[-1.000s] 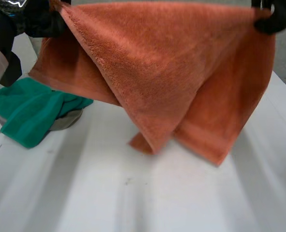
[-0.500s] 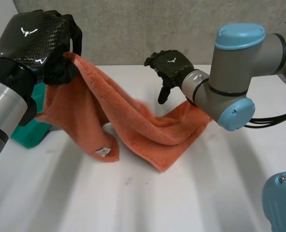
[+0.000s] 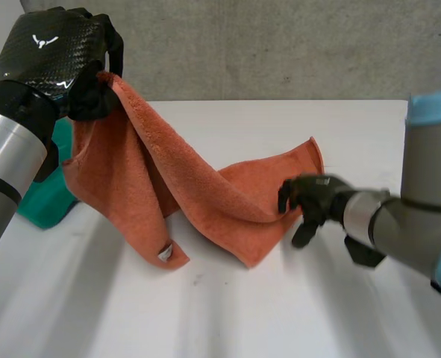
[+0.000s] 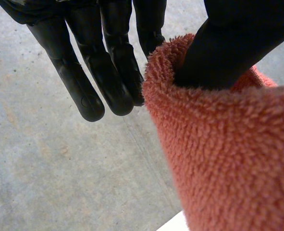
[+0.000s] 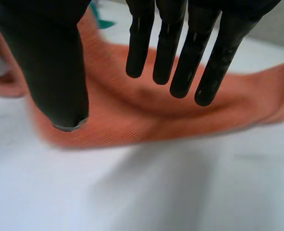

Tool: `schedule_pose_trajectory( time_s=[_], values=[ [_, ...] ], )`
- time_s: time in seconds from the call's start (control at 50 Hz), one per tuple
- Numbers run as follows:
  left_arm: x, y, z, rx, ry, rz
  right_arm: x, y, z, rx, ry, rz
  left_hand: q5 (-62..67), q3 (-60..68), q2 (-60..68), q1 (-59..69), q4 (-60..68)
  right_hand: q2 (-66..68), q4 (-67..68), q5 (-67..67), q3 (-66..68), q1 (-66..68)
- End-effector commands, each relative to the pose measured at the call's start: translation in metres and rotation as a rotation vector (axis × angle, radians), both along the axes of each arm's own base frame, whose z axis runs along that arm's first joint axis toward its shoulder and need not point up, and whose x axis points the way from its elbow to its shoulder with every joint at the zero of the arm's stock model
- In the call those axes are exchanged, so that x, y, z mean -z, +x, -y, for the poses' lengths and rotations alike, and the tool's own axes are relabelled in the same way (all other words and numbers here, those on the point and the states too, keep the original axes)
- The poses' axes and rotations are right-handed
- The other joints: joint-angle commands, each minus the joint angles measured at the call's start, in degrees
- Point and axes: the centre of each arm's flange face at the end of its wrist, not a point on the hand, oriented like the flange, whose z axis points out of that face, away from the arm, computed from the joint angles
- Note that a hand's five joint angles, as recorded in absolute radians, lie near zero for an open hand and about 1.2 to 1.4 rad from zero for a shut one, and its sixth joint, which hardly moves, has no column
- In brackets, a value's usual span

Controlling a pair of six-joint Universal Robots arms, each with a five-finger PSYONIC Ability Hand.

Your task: Fold the laundry.

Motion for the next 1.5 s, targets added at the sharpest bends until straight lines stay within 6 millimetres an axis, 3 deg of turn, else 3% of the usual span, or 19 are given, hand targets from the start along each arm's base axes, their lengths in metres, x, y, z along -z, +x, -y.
schedule_pose_trajectory(
  time_s=[0.02,0.06,0.16,0.34,0.5,0.64,0.78,0.86,0.92,0.94,1.02,1.1,1.12,1.28,1.34,1.36,1.44,1.5],
  values=[
    [0.002,-0.001,0.002,-0.001,0.005,0.002,0.026,-0.002,-0.016,-0.038,0.073,0.064,14.69,11.63,11.39,14.36,11.13,-2.66,-2.55,-1.37,-2.60,2.79],
    [0.001,-0.001,0.002,-0.001,0.004,0.002,0.032,0.003,-0.013,-0.031,0.060,0.093,14.69,11.63,11.39,14.36,11.13,-12.41,-12.31,-11.13,-12.36,-6.96],
    [0.000,-0.001,0.002,-0.001,0.001,0.001,0.052,0.014,-0.004,-0.012,0.032,0.079,14.69,11.63,11.39,14.36,11.13,-16.81,-16.70,-15.53,-16.75,-11.36],
    [0.000,-0.001,0.002,0.000,-0.001,0.002,0.062,0.053,-0.005,-0.036,-0.036,0.042,14.69,11.63,11.39,14.36,11.13,-14.63,-14.52,-13.35,-14.57,-9.18],
    [0.002,0.002,0.006,-0.013,0.007,0.003,0.070,0.074,-0.005,-0.072,-0.056,0.050,14.69,11.63,11.39,14.36,11.13,-13.29,-13.18,-12.00,-13.23,-7.83],
    [0.005,0.002,0.011,-0.021,0.017,0.006,0.079,0.080,0.000,-0.075,-0.058,0.048,14.69,11.63,11.39,14.36,11.13,-10.09,-9.98,-8.81,-10.03,-4.64],
    [0.005,0.003,0.011,-0.021,0.019,0.004,0.092,0.085,0.003,-0.065,-0.058,0.021,14.69,11.63,11.39,14.36,11.13,-1.51,-1.40,-0.23,-1.45,3.94],
    [0.006,0.004,0.013,-0.030,0.019,0.006,0.095,0.085,0.006,-0.058,-0.072,-0.001,14.69,11.63,11.39,14.36,11.13,9.90,10.01,11.18,9.96,15.35],
    [0.006,0.007,0.015,-0.038,0.022,0.005,0.090,0.085,0.007,-0.058,-0.098,-0.006,14.69,11.63,11.39,14.36,11.13,40.45,40.56,41.74,40.51,45.90],
    [0.006,0.007,0.015,-0.041,0.022,0.004,0.088,0.085,0.008,-0.058,-0.104,-0.006,14.69,11.63,11.39,14.36,11.13,42.65,42.76,43.93,42.71,48.10],
    [0.004,0.009,0.016,-0.048,0.015,0.002,0.063,0.082,0.014,-0.039,-0.157,0.014,14.69,11.63,11.39,14.36,11.13,42.67,42.78,43.96,42.73,48.12],
    [0.001,0.010,0.017,-0.054,0.006,-0.002,0.025,0.075,0.011,-0.060,-0.240,0.027,14.69,11.63,11.39,14.36,11.13,42.67,42.78,43.96,42.73,48.12],
    [0.001,0.011,0.017,-0.055,0.006,-0.002,0.007,0.068,0.012,-0.068,-0.290,0.007,14.69,11.63,11.39,14.36,11.13,42.67,42.78,43.96,42.73,48.12],
    [0.004,0.013,0.018,-0.063,0.014,0.003,-0.061,0.012,0.034,-0.066,-0.516,-0.243,14.69,11.63,11.39,14.36,11.13,42.67,42.78,43.96,42.73,48.12],
    [0.008,0.013,0.019,-0.063,0.026,0.007,-0.084,0.009,0.033,-0.058,-0.591,-0.245,14.69,11.63,11.39,14.36,11.13,42.67,42.78,43.96,42.73,48.12],
    [0.011,0.012,0.019,-0.061,0.038,0.010,-0.102,0.008,0.033,-0.040,-0.648,-0.230,14.69,11.63,11.39,14.36,11.13,42.67,42.78,43.96,42.73,48.12],
    [0.023,0.009,0.020,-0.052,0.075,0.024,-0.141,0.005,0.031,-0.015,-0.751,-0.180,14.69,11.63,11.39,14.36,11.13,42.67,42.78,43.96,42.73,48.12],
    [0.033,0.006,0.024,-0.048,0.108,0.037,-0.157,0.005,0.029,-0.009,-0.798,-0.166,14.69,11.63,11.39,14.36,11.13,42.67,42.78,43.96,42.73,48.12]
  ],
)
